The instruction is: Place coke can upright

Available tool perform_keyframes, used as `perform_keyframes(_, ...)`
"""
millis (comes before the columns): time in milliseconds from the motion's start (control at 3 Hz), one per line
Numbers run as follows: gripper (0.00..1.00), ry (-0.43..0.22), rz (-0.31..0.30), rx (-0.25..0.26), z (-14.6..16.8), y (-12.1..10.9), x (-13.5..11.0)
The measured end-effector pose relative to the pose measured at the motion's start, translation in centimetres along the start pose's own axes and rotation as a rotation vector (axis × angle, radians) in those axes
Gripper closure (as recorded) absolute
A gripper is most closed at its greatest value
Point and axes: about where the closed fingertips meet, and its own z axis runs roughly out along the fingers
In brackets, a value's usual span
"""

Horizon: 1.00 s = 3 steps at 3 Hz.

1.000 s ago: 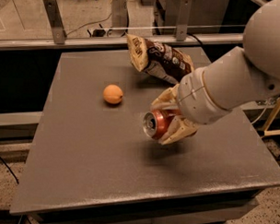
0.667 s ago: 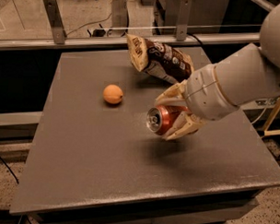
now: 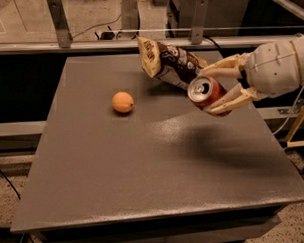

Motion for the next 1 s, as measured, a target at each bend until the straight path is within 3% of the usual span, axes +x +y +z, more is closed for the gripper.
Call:
perform_keyframes(333,1.0,-0.261,0.086,0.052,-0.27,-1.67,0.89)
perform_keyframes(667,1.0,-0.437,0.179,0.077,0.31,-1.79,1.38)
perform_keyframes(1000,1.0,-0.448,0.18,0.079,0.45,-1.98,1.18)
